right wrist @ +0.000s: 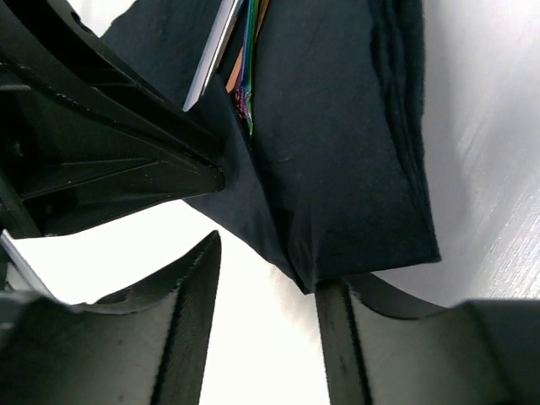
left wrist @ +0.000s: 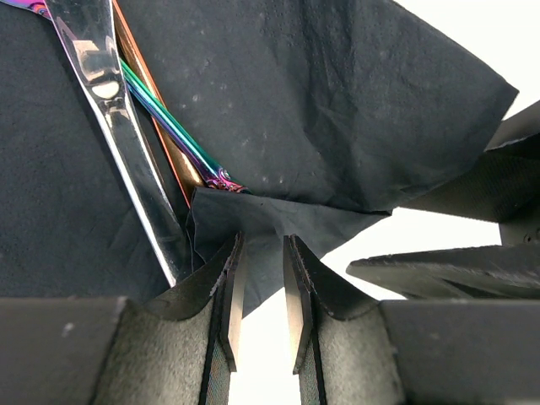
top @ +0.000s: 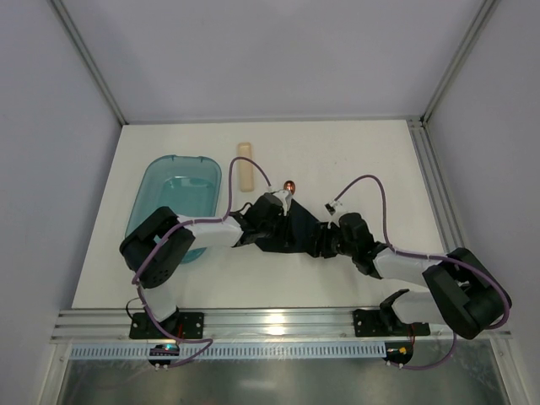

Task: Place the utensils on the paper napkin and roll it up
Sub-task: Roll the napkin at the center of the board.

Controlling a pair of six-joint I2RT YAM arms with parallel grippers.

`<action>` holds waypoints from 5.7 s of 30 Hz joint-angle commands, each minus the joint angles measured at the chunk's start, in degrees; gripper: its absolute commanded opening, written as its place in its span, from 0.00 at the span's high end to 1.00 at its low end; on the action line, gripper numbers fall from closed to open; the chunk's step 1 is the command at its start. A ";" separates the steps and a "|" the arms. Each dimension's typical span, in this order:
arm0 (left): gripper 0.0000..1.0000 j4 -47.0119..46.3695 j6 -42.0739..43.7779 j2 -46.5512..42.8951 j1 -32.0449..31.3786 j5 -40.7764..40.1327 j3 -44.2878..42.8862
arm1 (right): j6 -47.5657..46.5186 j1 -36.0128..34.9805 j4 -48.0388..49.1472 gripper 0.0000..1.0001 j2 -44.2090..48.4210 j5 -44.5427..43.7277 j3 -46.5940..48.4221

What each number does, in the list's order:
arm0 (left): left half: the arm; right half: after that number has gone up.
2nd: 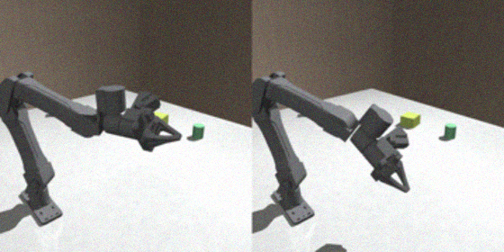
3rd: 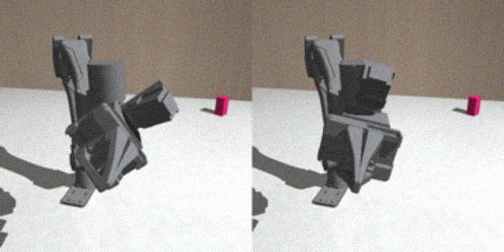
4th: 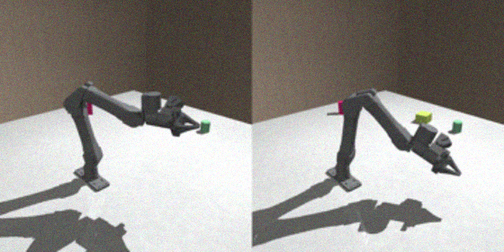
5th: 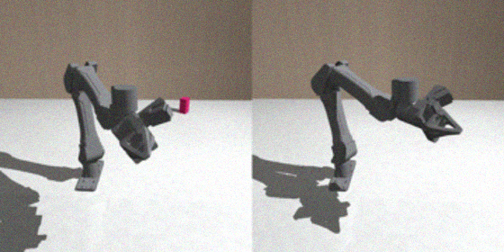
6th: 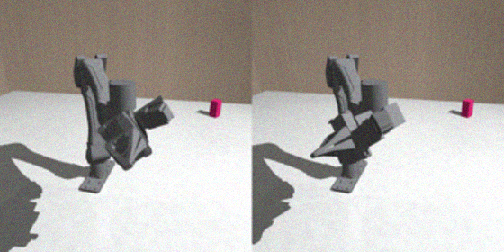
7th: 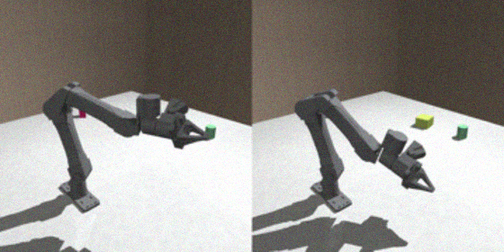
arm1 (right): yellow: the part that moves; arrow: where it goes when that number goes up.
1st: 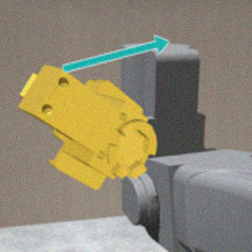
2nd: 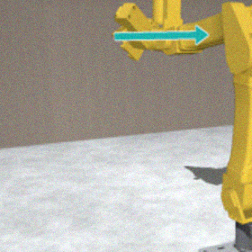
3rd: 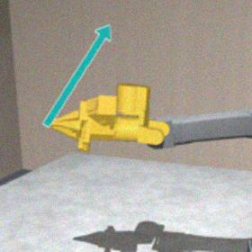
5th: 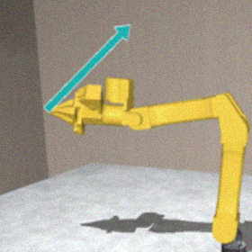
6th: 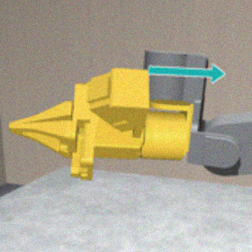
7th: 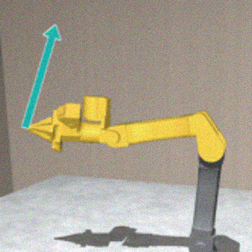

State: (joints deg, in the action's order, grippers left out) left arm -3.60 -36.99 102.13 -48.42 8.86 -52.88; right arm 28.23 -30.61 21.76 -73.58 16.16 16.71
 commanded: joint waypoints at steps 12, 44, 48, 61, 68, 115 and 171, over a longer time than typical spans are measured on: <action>0.71 -1.06 0.61 0.44 -0.36 0.28 -0.82 | -2.12 -3.05 -4.00 0.80 -0.69 -8.34 2.80; 0.71 -0.62 0.61 0.35 -0.35 -0.07 -0.99 | 3.24 -5.78 -9.98 0.69 3.71 -6.32 7.37; 0.71 -0.45 0.69 0.09 -0.36 -0.25 -0.99 | 2.18 -6.04 -11.65 0.60 2.92 -9.56 6.50; 0.71 -0.45 0.61 0.27 -0.27 -0.43 -0.82 | 4.81 -6.04 -6.56 0.57 -0.86 -9.66 4.65; 0.71 -0.62 0.52 0.35 -0.36 -0.34 -0.82 | 7.37 -6.04 -4.79 0.69 -0.60 -10.97 2.89; 0.71 0.43 0.43 0.27 -0.36 -0.86 -1.17 | 8.25 -7.27 -6.82 0.49 0.28 -12.56 4.03; 0.71 -0.01 0.25 0.53 -0.44 -0.78 -1.17 | 12.11 -9.55 -0.94 0.73 -0.85 -11.16 6.32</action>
State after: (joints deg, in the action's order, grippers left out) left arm -3.42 -37.08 102.15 -48.49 8.97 -53.04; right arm 38.87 -39.31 16.23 -73.08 3.81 20.71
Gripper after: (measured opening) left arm 0.290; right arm 0.268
